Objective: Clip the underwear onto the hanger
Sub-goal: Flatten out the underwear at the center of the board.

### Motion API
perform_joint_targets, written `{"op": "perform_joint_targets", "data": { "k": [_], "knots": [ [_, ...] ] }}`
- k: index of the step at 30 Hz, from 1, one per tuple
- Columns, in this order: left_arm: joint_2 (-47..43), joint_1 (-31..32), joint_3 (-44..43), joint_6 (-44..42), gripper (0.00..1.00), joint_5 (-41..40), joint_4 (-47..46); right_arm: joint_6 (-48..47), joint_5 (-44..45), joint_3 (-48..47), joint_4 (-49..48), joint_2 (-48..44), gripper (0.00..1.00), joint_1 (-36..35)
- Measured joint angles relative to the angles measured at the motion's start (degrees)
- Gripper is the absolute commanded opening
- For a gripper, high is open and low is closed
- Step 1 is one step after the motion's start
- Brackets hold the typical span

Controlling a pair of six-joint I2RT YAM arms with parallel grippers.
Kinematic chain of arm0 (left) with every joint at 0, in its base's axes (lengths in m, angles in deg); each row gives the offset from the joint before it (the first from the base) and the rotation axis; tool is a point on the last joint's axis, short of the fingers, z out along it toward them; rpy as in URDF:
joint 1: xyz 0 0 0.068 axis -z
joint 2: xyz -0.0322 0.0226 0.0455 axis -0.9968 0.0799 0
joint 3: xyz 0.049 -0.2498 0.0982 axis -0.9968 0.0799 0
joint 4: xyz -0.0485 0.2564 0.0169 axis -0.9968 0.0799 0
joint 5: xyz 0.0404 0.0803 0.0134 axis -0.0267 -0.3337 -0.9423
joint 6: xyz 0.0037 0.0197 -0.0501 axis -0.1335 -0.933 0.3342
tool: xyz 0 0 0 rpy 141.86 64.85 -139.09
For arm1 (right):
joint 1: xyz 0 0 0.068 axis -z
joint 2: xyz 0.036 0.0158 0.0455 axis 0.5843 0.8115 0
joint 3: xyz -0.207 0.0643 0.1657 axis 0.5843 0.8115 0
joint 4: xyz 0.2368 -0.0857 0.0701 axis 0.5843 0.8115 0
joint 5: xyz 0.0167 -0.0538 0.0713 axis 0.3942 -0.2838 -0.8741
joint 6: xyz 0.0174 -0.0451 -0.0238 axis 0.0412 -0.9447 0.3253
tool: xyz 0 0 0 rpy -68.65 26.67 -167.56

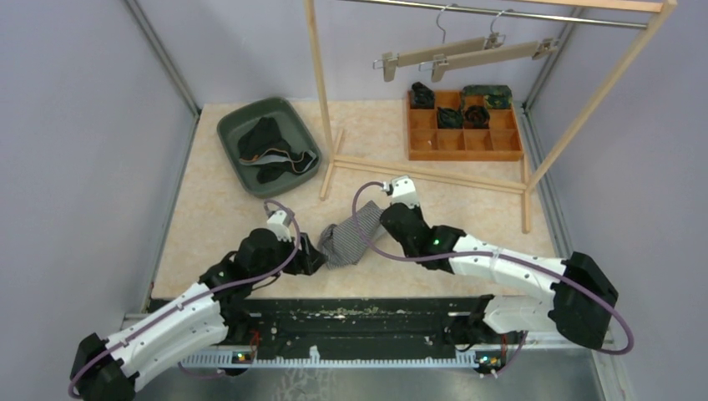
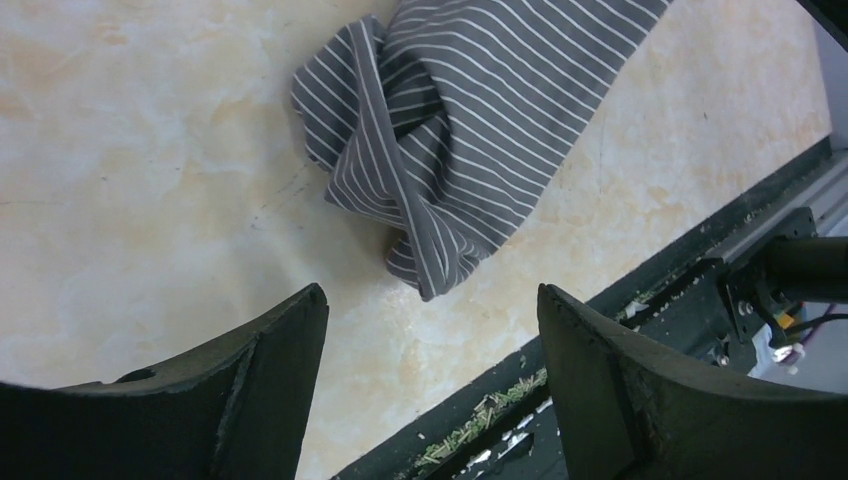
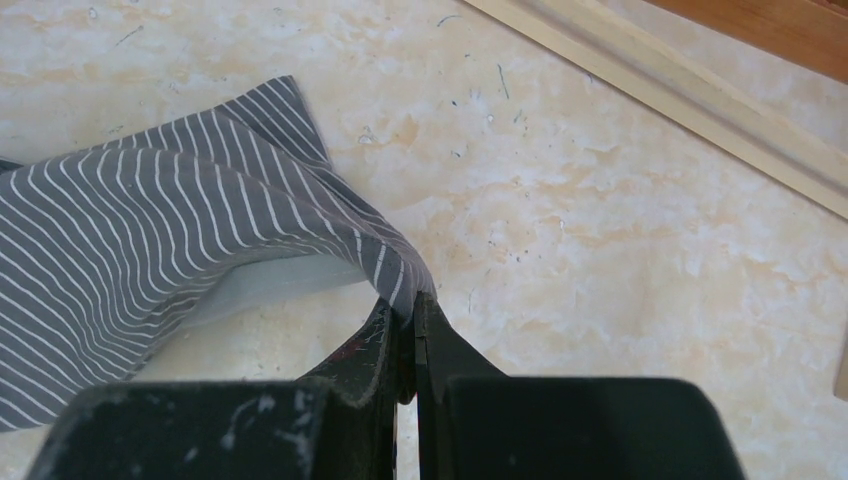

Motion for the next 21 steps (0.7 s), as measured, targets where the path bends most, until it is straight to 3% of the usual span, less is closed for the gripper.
{"op": "perform_joint_targets", "data": {
  "k": [8, 21],
  "knots": [
    [0.6, 0.1, 3.2, 0.0, 0.81, 6.3, -5.2, -0.3, -0.7, -0.4, -0.6, 3.3, 0.0, 1.2],
    [11.3, 0.6, 4.0, -0.9, 0.73, 9.5, -15.5, -0.5, -2.1, -1.8, -1.6, 4.3, 0.0, 1.4]
  ]
}}
